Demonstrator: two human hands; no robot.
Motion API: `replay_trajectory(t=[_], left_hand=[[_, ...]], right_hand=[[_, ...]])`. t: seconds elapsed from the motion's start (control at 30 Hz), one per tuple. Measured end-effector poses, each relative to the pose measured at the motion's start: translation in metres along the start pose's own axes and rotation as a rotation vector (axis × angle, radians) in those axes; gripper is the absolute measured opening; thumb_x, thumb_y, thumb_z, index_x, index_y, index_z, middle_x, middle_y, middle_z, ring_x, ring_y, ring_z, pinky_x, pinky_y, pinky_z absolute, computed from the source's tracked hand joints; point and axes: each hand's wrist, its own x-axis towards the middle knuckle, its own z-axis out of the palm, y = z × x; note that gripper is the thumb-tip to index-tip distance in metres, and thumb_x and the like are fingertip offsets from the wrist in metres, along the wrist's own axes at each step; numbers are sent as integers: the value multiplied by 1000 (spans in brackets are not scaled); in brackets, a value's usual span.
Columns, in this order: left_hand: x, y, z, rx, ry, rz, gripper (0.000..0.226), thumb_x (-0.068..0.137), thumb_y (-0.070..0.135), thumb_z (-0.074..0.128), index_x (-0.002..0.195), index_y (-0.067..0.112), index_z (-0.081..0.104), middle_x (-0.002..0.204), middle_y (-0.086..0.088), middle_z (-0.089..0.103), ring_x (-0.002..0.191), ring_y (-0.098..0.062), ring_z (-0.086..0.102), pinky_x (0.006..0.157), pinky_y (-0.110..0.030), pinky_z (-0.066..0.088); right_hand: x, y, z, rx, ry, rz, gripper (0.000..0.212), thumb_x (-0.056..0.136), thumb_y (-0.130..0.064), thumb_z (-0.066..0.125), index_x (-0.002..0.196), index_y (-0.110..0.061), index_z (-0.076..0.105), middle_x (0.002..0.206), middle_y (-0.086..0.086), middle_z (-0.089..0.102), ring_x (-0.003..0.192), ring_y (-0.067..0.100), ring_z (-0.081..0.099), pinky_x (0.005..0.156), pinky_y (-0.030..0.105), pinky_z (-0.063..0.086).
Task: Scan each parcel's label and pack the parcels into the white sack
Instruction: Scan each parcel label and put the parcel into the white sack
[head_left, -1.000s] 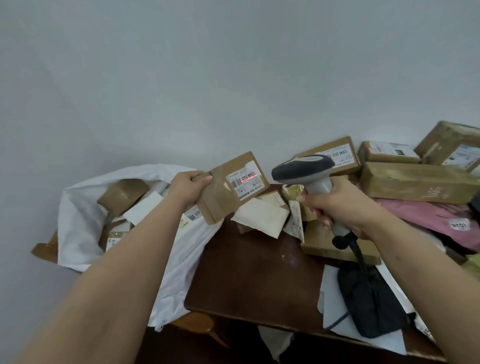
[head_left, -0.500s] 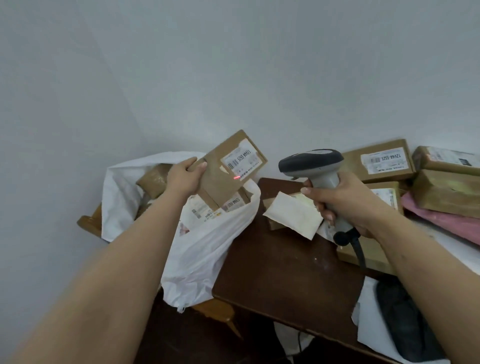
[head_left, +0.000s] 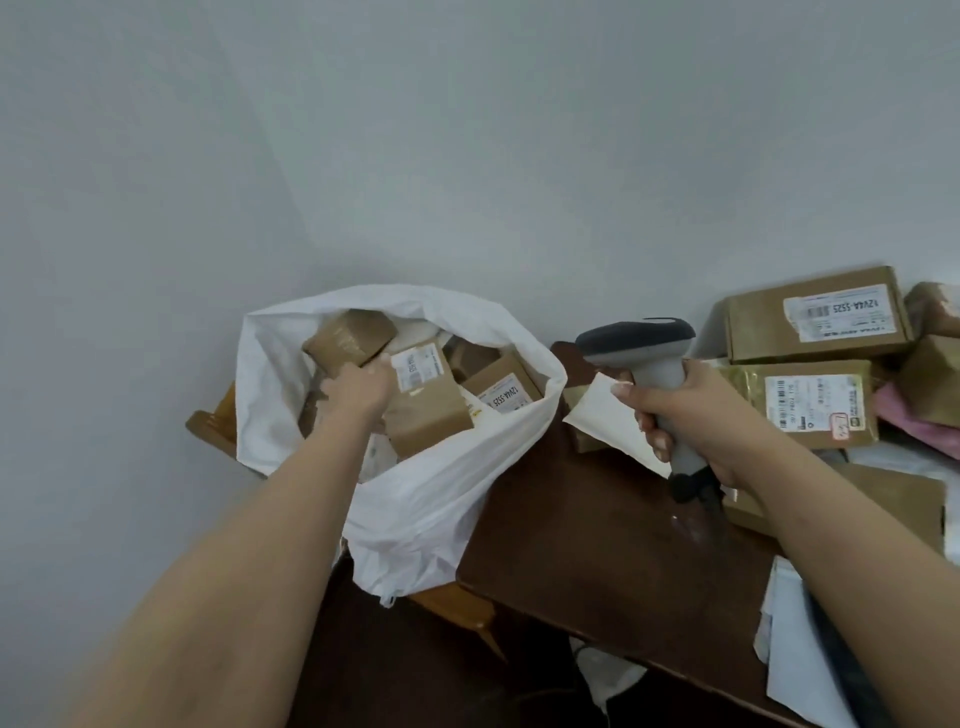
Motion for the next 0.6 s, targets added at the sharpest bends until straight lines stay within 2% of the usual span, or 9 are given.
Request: replay_trajectory(t=[0.07, 0.13, 0.23, 0.33, 0.47, 0.6], left_hand=[[-8, 20, 19, 65, -9, 158, 70, 90, 52, 46, 145, 9, 38, 145, -20, 41, 128, -42, 43, 100, -51, 44], [-25, 46, 44, 81, -38, 344, 60, 91, 41, 53, 138, 5, 45, 144, -22, 43, 130, -40, 42, 106, -52, 40], [-66, 90, 90, 78, -141, 546, 55, 93, 33, 55, 141, 8, 45, 147, -16, 41, 136, -30, 38, 112, -41, 31], [-115, 126, 142, 79, -239, 754, 52, 95, 28, 57, 142, 9, 44, 146, -12, 41, 137, -23, 34, 111, -30, 26], [-194, 165, 208, 103, -421, 980, 53, 92, 25, 62, 140, 8, 46, 142, -14, 43, 135, -25, 37, 111, -31, 27], [-277, 190, 269, 155, -586, 1172, 58, 87, 20, 68, 139, 7, 47, 137, -16, 47, 129, -29, 43, 108, -33, 30]], right_hand=[[-5, 5, -12, 1, 52, 31, 18, 91, -18, 69, 88, -6, 56, 58, 6, 51, 40, 12, 42, 41, 26, 42], [-12, 12, -29, 10, 116, 60, 19, 91, -20, 70, 86, -6, 57, 56, 5, 53, 40, 12, 44, 43, 26, 43], [-29, 24, -63, 58, 204, 74, 21, 90, -19, 70, 80, -7, 56, 51, 3, 52, 39, 13, 43, 43, 26, 42], [-55, 37, -106, 111, 288, 36, 22, 90, -15, 70, 77, -8, 54, 51, 4, 50, 38, 13, 40, 39, 24, 38], [-98, 57, -168, 157, 425, 36, 21, 92, -12, 67, 78, -3, 55, 50, 5, 46, 36, 13, 38, 36, 23, 35], [-146, 85, -227, 210, 610, 89, 24, 91, -11, 68, 74, -6, 51, 52, 7, 47, 36, 14, 37, 37, 24, 35]])
